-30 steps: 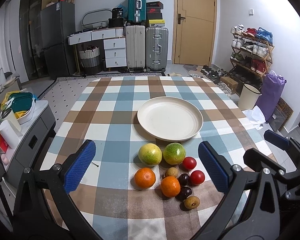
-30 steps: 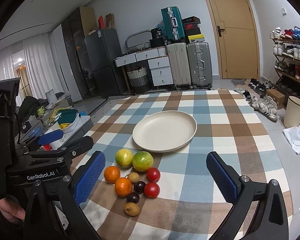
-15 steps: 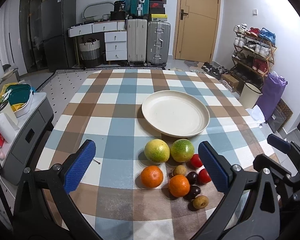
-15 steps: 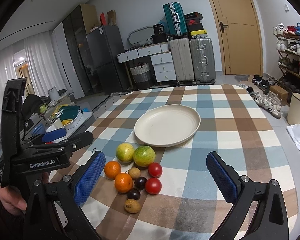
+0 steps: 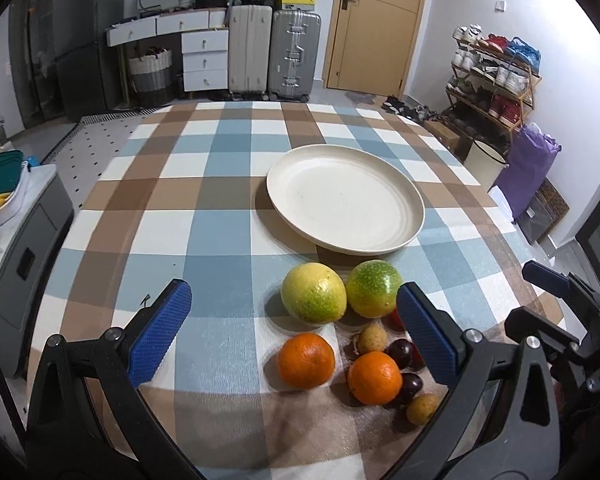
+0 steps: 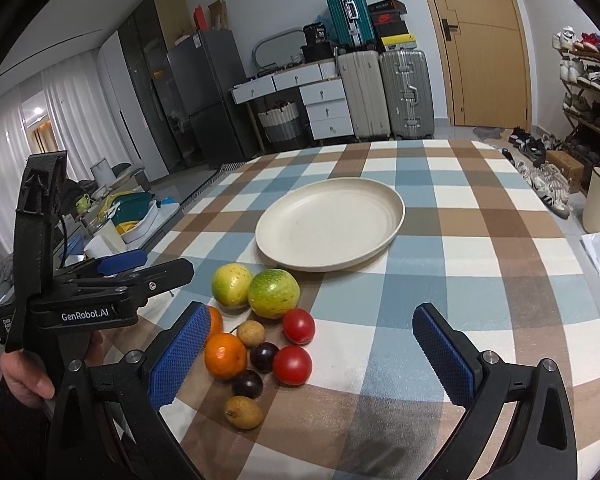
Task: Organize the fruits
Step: 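Move the left tool down and close it on the yellow-green citrus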
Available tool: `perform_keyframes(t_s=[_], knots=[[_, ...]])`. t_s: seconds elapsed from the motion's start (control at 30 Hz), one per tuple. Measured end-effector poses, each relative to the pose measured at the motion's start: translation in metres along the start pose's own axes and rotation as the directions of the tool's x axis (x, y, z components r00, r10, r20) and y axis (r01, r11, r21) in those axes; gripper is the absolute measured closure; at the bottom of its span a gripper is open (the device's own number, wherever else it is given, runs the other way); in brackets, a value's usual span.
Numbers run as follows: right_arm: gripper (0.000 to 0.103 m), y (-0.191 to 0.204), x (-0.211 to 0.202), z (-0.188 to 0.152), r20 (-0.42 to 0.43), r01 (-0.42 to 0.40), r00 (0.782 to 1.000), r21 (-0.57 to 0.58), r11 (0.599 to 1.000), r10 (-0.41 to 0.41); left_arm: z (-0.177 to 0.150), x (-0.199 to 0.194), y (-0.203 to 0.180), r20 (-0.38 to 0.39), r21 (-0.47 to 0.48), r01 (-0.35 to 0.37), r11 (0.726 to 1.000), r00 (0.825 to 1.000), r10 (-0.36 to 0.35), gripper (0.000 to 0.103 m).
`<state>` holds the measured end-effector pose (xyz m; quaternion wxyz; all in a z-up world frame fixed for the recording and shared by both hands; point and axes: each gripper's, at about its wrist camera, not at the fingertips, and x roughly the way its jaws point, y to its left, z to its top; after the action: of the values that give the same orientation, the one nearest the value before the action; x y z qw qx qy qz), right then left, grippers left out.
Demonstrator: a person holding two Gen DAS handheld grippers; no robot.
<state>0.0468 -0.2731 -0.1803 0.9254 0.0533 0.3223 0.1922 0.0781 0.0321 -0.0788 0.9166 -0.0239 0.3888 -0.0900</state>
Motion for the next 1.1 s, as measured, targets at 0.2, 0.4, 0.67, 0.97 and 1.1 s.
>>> perform_keyframes(t_s=[0.2,0.4,0.67,0.97,1.1], knots=[[0.000,-0.012,0.017,0.003,-0.025,-0.005,1.000,0.017,1.000,0.005,0.008,0.033,0.016,-0.068,-0.033,0.059,0.998,0.996,-0.062,0.001],[0.000,-0.017,0.031,0.006,-0.049,-0.008,0.999,0.026,1.000,0.009,0.013,0.064,0.026,-0.127,-0.067,0.126,0.990,0.983,-0.134,0.001],[0.000,-0.021,0.041,0.009,-0.060,-0.019,0.998,0.035,0.999,0.021,0.017,0.091,0.031,-0.179,-0.113,0.241,0.964,0.949,-0.258,0.016],[0.000,-0.024,0.050,0.009,-0.074,-0.021,0.997,0.048,0.999,0.024,0.014,0.111,0.034,-0.225,-0.174,0.365,0.914,0.889,-0.398,0.052],[0.000,-0.026,0.051,0.008,-0.080,-0.019,0.996,0.055,0.998,0.023,0.012,0.116,0.037,-0.223,-0.191,0.390,0.901,0.877,-0.427,0.055]])
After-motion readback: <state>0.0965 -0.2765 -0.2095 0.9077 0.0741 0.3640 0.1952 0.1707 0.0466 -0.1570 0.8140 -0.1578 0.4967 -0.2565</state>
